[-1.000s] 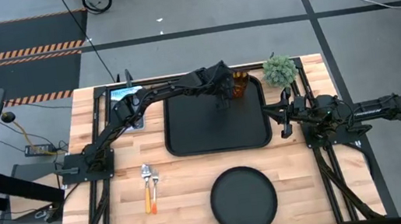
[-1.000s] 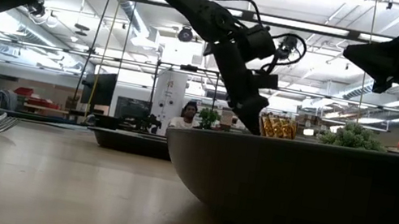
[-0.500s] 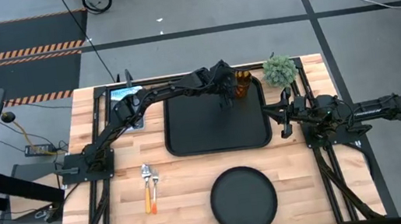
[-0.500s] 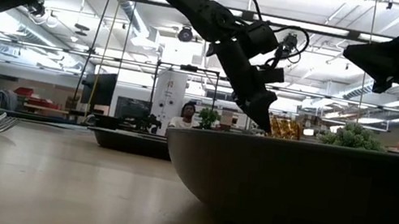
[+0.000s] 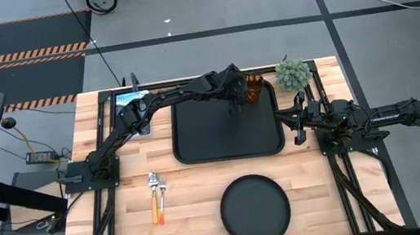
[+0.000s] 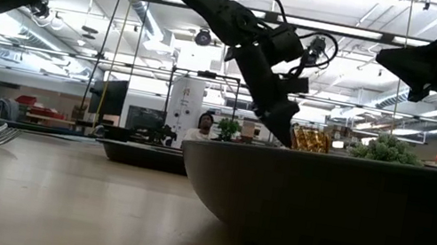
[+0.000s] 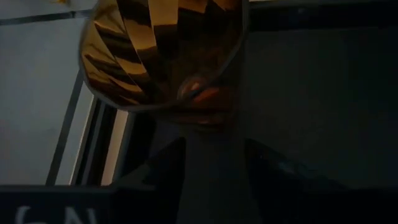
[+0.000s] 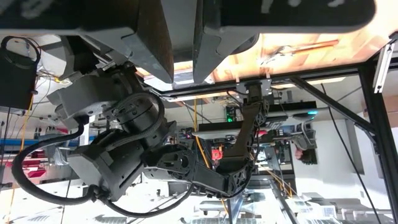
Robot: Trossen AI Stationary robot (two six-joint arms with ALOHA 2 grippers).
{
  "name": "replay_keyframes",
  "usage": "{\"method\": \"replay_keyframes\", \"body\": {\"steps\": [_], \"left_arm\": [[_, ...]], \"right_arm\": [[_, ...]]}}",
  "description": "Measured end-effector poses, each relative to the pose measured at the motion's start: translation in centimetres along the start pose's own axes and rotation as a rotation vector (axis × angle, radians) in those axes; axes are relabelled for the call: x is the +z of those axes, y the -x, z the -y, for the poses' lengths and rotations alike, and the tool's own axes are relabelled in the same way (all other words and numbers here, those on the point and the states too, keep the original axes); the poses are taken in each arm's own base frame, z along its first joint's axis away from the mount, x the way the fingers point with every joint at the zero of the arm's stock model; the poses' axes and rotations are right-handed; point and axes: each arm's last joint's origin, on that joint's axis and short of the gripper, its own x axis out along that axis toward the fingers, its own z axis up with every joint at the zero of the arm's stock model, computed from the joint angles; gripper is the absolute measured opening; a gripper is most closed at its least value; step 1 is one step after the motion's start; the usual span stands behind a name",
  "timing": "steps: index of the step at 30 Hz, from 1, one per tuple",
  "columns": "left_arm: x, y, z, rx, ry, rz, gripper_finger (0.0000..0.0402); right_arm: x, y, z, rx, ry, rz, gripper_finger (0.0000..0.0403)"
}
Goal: Pick and place plate/cup/fork/spoon on tray
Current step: Put the black plate to the bottom of the brown cup on the black tray
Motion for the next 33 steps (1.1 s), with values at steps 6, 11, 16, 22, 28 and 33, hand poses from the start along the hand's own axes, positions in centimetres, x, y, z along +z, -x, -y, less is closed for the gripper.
{"method": "replay_keyframes", "body": {"steps": [6, 11, 16, 22, 28, 33], "left_arm": [[-1.4, 1.0, 0.5, -0.069, 0.013, -0.181, 0.0171], [-3.1, 3.1, 1.8, -0.239, 0.066, -0.418, 0.0171], [-4.6, 4.4, 3.1, -0.457, 0.115, -0.590, 0.0171], [-4.0, 5.4, 5.2, -0.521, 0.082, -0.608, 0.0171], [-2.6, 6.9, 8.3, -0.525, -0.026, -0.592, 0.0171], [-1.8, 8.2, 10.3, -0.543, -0.098, -0.568, 0.0171]], "right_arm": [[0.0, 0.0, 0.0, 0.000, 0.000, 0.000, 0.0068], [0.0, 0.0, 0.0, 0.001, 0.000, 0.000, 0.0068], [0.0, 0.0, 0.0, 0.000, 0.000, 0.000, 0.0068], [0.0, 0.0, 0.0, 0.000, 0.000, 0.000, 0.0068], [0.0, 0.0, 0.0, 0.000, 0.000, 0.000, 0.0068], [0.0, 0.0, 0.0, 0.001, 0.000, -0.001, 0.0068]]}}
